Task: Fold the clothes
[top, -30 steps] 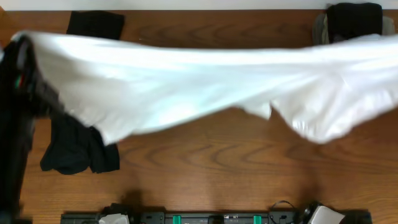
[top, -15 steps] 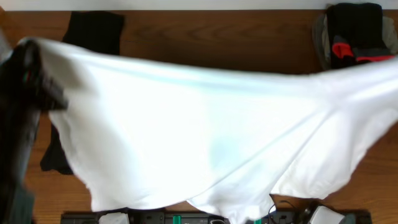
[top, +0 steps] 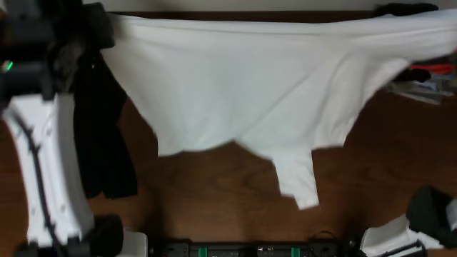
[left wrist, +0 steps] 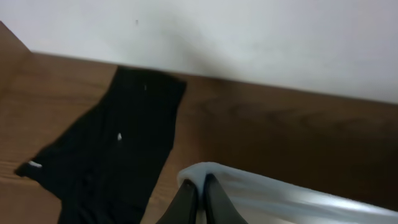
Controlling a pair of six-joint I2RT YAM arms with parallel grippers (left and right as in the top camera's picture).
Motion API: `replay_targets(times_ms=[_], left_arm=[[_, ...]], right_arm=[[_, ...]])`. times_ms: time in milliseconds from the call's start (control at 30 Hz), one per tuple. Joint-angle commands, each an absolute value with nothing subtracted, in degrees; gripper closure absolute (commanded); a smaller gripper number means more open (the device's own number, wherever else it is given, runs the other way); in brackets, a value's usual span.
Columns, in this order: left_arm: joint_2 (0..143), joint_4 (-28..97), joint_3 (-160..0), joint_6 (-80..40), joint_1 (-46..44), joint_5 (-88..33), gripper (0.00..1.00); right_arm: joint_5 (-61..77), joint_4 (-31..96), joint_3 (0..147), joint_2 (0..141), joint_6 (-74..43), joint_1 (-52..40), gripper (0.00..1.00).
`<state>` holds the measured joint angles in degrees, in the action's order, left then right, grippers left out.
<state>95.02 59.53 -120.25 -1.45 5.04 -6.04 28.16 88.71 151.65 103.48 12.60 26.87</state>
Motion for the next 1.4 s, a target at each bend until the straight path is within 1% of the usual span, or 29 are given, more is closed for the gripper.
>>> replay_targets(times_ms=[0, 267, 600, 767, 900, 1167, 1367], left_arm=[[99.33, 58.33, -120.14, -1.13, 5.72, -3.81, 0.94], [103.18, 55.07, -120.14, -1.04, 5.72, -3.79, 0.94], [101.32, 53.95, -120.14, -0.84, 5.72, -3.79, 0.94], [95.55, 54.06, -120.14, 0.45, 5.72, -3.75, 0.94], [88.64, 54.22, -120.14, 0.45, 5.72, -3.75, 0.94], [75.79, 56.58, -120.14, 1.63, 5.72, -3.68, 0.94], [72.1, 57.8, -120.14, 1.96, 5.72, -1.87, 0.94]], right_arm=[[24.38, 88.4, 151.76, 107.15, 13.8, 24.32, 0.99], [21.21, 85.8, 151.76, 111.96, 13.78, 21.3, 0.99], [20.78, 85.67, 151.85, 109.25, 13.78, 21.74, 0.99], [20.69, 85.73, 151.85, 103.7, 13.76, 22.2, 0.99], [17.91, 86.0, 151.85, 98.24, 12.64, 23.59, 0.99], [17.78, 89.56, 151.85, 87.39, 12.23, 29.08, 0.99], [17.74, 89.93, 151.85, 82.61, 12.27, 33.15, 0.99]])
